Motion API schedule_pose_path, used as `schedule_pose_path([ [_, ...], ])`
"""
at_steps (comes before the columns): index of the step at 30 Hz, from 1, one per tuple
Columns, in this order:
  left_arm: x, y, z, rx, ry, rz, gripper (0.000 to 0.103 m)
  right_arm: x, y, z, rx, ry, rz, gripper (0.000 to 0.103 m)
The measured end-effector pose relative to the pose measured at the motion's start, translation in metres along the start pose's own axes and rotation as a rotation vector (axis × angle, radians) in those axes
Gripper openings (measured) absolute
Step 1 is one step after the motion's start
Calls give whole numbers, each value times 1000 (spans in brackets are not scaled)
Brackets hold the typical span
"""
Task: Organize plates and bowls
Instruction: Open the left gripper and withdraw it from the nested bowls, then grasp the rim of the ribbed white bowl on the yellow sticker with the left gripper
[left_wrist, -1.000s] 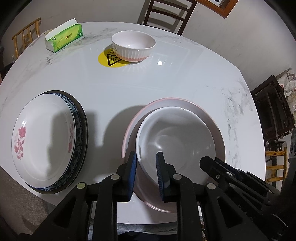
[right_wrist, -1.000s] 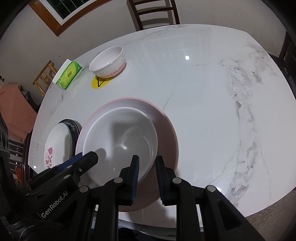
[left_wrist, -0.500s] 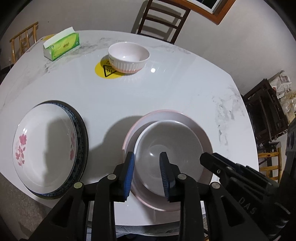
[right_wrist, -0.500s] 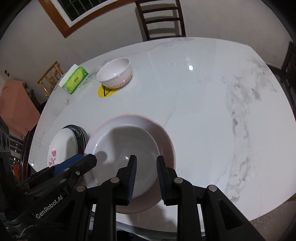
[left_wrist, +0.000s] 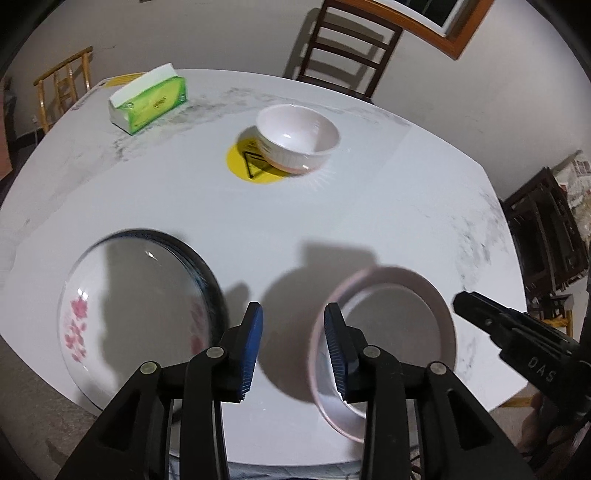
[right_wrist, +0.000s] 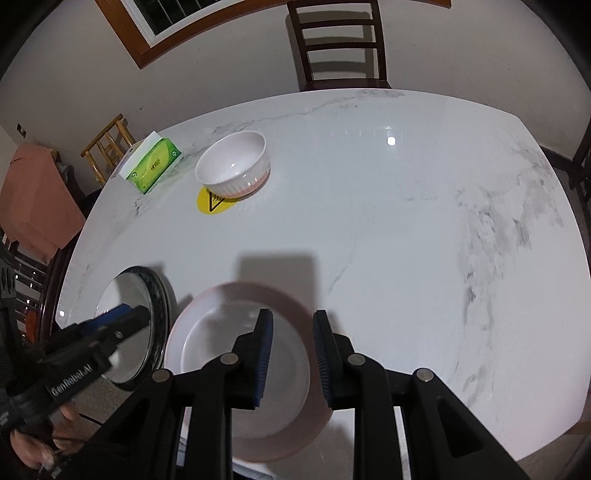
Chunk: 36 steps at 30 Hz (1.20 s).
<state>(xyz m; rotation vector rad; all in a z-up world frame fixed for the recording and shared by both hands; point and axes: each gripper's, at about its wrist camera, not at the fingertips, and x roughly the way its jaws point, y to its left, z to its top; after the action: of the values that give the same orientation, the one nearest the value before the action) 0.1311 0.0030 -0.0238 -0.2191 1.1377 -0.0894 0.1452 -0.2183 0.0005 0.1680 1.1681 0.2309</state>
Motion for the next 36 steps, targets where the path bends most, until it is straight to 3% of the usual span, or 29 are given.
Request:
schedule_pose_path([
  [10, 23, 29, 47, -53, 18, 41, 33, 28, -7, 60, -17, -4, 41, 23],
  [20, 50, 34, 107, -76, 16, 42, 33, 74, -1, 122, -39, 11, 61, 23],
  [30, 81, 43, 165, -134, 14, 19, 33, 115, 16, 164, -65, 50, 60, 23],
  [36, 105, 44, 178, -139, 41, 16, 33, 133, 27, 182, -60, 65, 77, 23],
])
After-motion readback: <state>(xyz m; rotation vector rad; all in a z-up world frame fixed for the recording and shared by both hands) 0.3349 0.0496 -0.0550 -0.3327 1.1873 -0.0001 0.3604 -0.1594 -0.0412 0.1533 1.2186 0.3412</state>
